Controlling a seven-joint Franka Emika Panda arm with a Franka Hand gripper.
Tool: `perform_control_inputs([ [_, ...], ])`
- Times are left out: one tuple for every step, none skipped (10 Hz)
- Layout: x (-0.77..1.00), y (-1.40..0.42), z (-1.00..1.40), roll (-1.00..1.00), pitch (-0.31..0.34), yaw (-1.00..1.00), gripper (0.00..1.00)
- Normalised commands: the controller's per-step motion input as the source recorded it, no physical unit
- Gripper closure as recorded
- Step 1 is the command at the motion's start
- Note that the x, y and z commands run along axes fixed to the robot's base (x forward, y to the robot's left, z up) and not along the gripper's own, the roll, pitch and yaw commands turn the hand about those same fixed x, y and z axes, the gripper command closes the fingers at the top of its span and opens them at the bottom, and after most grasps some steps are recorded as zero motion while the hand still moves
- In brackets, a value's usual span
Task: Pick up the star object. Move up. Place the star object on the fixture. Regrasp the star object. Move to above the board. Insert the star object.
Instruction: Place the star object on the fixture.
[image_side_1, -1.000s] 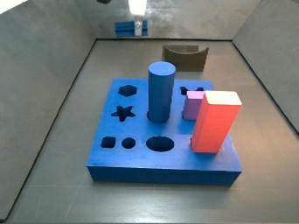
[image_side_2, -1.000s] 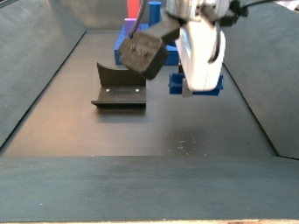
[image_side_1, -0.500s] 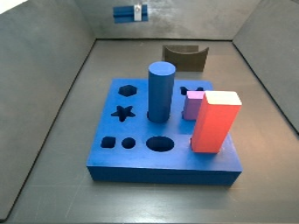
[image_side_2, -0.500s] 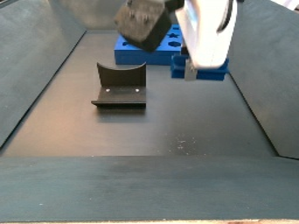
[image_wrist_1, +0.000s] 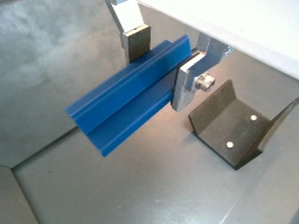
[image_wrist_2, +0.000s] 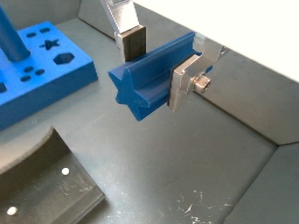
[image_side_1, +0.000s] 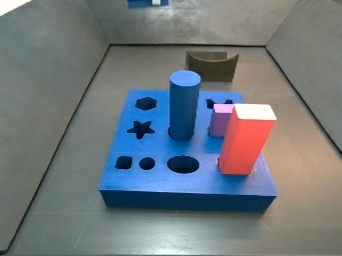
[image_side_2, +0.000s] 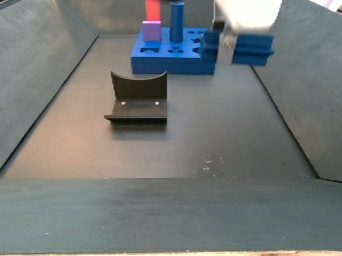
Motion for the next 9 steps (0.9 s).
perform_control_inputs([
  [1.00,-0.34,-0.56,0.03,-0.059,1.00,1.00],
  [1.00,-0.34,-0.58,0.03,-0.061,1.00,1.00],
  [1.00,-0.30,-0.56,0.03,-0.063,1.00,1.00],
  [1.00,-0.27,-0.53,0.02,-0.060,1.00,1.00],
  [1.00,-0.25,-0.46,0.01,-0.057,1.00,1.00],
  [1.00,-0.23,-0.42,0.01,-0.055,1.00,1.00],
  [1.00,-0.21,-0.40,0.00,-0.054,1.00,1.00],
  [1.00,-0.19,-0.37,0.00,-0.054,1.00,1.00],
  [1.00,-0.17,-0.34,-0.01,-0.054,1.00,1.00],
])
